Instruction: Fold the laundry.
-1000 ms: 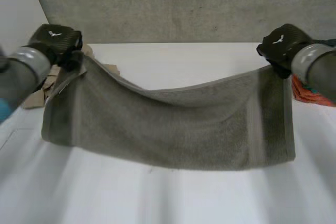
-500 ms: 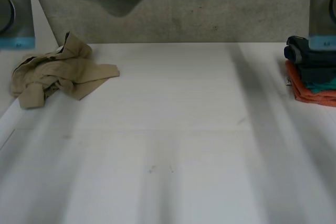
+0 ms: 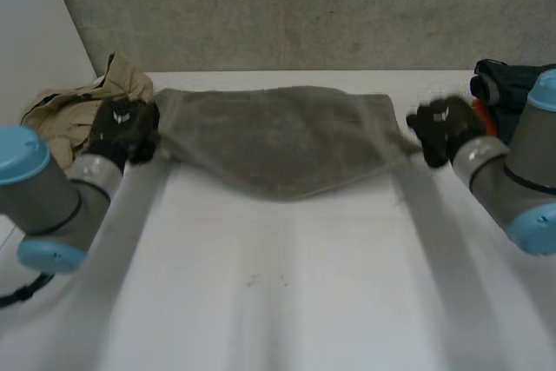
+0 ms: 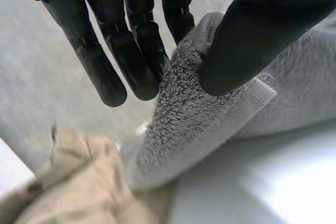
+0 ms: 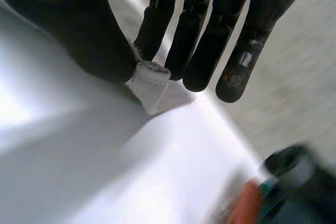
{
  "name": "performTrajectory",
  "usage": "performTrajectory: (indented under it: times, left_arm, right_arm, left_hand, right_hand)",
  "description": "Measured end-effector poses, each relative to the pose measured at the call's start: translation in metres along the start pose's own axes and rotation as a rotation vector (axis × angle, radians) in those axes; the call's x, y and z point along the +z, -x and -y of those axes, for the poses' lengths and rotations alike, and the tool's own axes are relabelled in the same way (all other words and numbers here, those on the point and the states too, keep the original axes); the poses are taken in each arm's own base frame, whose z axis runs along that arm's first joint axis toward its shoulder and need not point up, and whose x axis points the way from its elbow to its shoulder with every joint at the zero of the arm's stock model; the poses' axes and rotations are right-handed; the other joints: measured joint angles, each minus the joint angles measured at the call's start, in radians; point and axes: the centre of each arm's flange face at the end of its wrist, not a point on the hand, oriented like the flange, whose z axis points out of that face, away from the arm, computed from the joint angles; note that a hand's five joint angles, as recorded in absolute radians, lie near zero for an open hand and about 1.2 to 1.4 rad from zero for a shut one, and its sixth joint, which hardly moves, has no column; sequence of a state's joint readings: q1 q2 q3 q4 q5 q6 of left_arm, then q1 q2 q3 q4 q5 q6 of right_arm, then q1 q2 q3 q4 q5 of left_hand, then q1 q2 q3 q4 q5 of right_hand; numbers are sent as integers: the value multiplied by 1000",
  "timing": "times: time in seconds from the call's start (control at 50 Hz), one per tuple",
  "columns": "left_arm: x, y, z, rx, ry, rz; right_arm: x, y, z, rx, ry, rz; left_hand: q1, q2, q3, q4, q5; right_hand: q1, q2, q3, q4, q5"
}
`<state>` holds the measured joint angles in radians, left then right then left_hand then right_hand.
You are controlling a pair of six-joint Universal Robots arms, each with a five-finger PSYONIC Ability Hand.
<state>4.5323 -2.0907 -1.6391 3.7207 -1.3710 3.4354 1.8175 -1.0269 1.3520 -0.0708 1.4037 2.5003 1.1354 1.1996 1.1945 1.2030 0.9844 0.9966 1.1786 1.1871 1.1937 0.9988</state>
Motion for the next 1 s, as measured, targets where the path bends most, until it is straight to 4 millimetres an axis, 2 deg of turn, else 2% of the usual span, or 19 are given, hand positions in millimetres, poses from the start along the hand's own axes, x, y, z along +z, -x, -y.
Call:
performTrajectory:
  times: [0.08, 0.12, 0.18, 0.2, 0.22, 0.24, 0.32, 0.38, 0.44, 0.6, 0.64, 0.68, 0.7, 0.72, 0.8, 0.86, 0.88, 0.98, 1.0]
  left_arm:
    - [-35, -2, -5, 40, 129, -41]
    - [-57, -4, -3, 77, 193, -73]
    - [-73, -6, 0, 107, 238, -99]
    - [-96, -8, 4, 154, 303, -141]
    - [-96, -8, 4, 154, 303, -141]
    - [-120, -10, 9, 200, 382, -188]
    - [-159, -12, 17, 250, 527, -276]
    - [-178, -14, 23, 263, 605, -337]
    - [-180, -14, 26, 266, 614, -351]
    - [-145, -7, 31, 298, 472, -315]
    - [-113, -9, 31, 315, 352, -285]
    - [-101, -11, 30, 316, 310, -274]
    - [-85, -14, 27, 315, 263, -258]
    - [-85, -14, 27, 315, 263, -258]
    - [-46, -16, 17, 313, 179, -188]
    - [-35, -15, 14, 316, 164, -161]
    - [-16, -14, 8, 327, 142, -107]
    - [15, -13, -2, 343, 113, -29]
    - [27, -13, -6, 348, 103, -3]
  right_arm:
    - [-25, 4, -26, -36, 169, 123]
    - [-42, 1, -34, -70, 243, 180]
    - [-56, -2, -38, -99, 291, 216]
    - [-73, -6, -41, -134, 346, 256]
    - [-73, -6, -41, -134, 346, 256]
    - [-99, -15, -44, -182, 419, 309]
    - [-128, -25, -47, -224, 491, 364]
    - [-142, -29, -49, -241, 520, 390]
    - [-144, -30, -49, -247, 520, 388]
    - [-114, -43, -51, -267, 418, 230]
    - [-90, -42, -47, -266, 337, 162]
    - [-75, -37, -43, -267, 287, 135]
    - [-61, -31, -39, -273, 242, 112]
    - [-61, -31, -39, -273, 242, 112]
    - [-24, -20, -30, -304, 153, 30]
    - [-13, -18, -29, -315, 132, 0]
    - [7, -17, -29, -336, 96, -53]
    - [38, -17, -32, -361, 49, -125]
    - [51, -17, -34, -369, 33, -150]
  left_hand:
    - [0, 0, 0, 0, 0]
    - [0, 0, 0, 0, 0]
    - [0, 0, 0, 0, 0]
    - [0, 0, 0, 0, 0]
    - [0, 0, 0, 0, 0]
    - [0, 0, 0, 0, 0]
    - [0, 0, 0, 0, 0]
    - [0, 0, 0, 0, 0]
    - [0, 0, 0, 0, 0]
    - [0, 0, 0, 0, 0]
    - [0, 0, 0, 0, 0]
    - [0, 0, 0, 0, 0]
    - [0, 0, 0, 0, 0]
    - [0, 0, 0, 0, 0]
    - [0, 0, 0, 0, 0]
    - [0, 0, 0, 0, 0]
    - [0, 0, 0, 0, 0]
    - [0, 0, 0, 0, 0]
    - [0, 0, 0, 0, 0]
  right_hand:
    - [0, 0, 0, 0, 0]
    - [0, 0, 0, 0, 0]
    - [0, 0, 0, 0, 0]
    - [0, 0, 0, 0, 0]
    - [0, 0, 0, 0, 0]
    - [0, 0, 0, 0, 0]
    - [0, 0, 0, 0, 0]
    - [0, 0, 0, 0, 0]
    - [0, 0, 0, 0, 0]
    - [0, 0, 0, 0, 0]
    - [0, 0, 0, 0, 0]
    - [0, 0, 0, 0, 0]
    - [0, 0, 0, 0, 1]
    - [0, 0, 0, 0, 1]
    - [0, 0, 0, 0, 1]
    - [0, 0, 0, 0, 1]
    - [0, 0, 0, 0, 2]
    - [0, 0, 0, 0, 1]
    - [0, 0, 0, 0, 1]
